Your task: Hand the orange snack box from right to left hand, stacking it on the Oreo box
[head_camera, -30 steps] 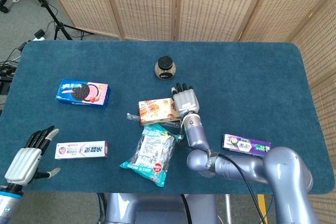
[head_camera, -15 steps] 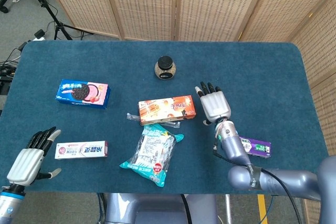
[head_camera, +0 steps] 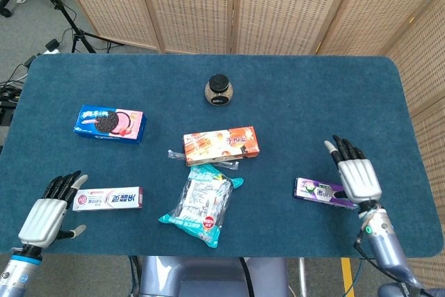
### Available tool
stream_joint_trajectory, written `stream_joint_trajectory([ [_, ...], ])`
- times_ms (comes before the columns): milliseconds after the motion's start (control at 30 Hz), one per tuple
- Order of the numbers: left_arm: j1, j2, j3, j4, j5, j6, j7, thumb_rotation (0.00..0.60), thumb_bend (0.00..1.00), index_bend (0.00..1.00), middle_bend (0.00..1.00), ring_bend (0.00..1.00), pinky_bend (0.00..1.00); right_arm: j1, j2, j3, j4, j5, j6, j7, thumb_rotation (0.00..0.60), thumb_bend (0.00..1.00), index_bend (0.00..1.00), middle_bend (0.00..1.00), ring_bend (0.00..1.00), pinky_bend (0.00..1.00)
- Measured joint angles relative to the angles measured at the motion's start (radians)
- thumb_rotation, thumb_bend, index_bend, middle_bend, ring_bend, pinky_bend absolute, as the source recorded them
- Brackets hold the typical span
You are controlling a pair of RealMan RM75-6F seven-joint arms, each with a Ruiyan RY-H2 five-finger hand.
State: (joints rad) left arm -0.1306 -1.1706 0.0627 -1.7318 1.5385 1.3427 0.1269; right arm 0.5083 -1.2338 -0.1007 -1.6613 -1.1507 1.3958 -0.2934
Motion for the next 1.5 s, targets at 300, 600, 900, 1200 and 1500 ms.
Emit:
stream_joint_trajectory([
  [300, -0.028, 0.007, -0.029, -0.045, -0.034, -0.03, 0.041, 0.6, 0.14, 0.03, 0.0, 0.0, 0.0, -0.185, 0.027, -0.067, 0.068, -0.155, 0.141, 0.105, 0.6, 0.0, 0.0, 0.0, 0.0, 0.17],
  [600, -0.139, 0.061, -0.121, -0.159, -0.179, -0.177, 0.046, 0.6, 0.14, 0.03, 0.0, 0.0, 0.0, -0.233, 0.062, -0.02, 0.057, -0.184, 0.14, 0.14, 0.6, 0.0, 0.0, 0.0, 0.0, 0.17],
  [900, -0.317, 0.104, -0.259, -0.237, -0.402, -0.319, 0.129, 0.6, 0.13, 0.03, 0.0, 0.0, 0.0, -0.258, 0.079, 0.013, 0.046, -0.202, 0.126, 0.169, 0.6, 0.0, 0.0, 0.0, 0.0, 0.17],
  [1200, -0.573, 0.056, -0.336, -0.207, -0.794, -0.459, 0.27, 0.6, 0.13, 0.03, 0.0, 0.0, 0.0, -0.275, 0.092, 0.038, 0.042, -0.229, 0.095, 0.214, 0.6, 0.0, 0.0, 0.0, 0.0, 0.17],
  [1500, -0.922, -0.067, -0.328, -0.072, -1.268, -0.554, 0.413, 0.6, 0.13, 0.03, 0.0, 0.0, 0.0, -0.291, 0.109, 0.057, 0.034, -0.255, 0.068, 0.266, 0.6, 0.0, 0.0, 0.0, 0.0, 0.17],
])
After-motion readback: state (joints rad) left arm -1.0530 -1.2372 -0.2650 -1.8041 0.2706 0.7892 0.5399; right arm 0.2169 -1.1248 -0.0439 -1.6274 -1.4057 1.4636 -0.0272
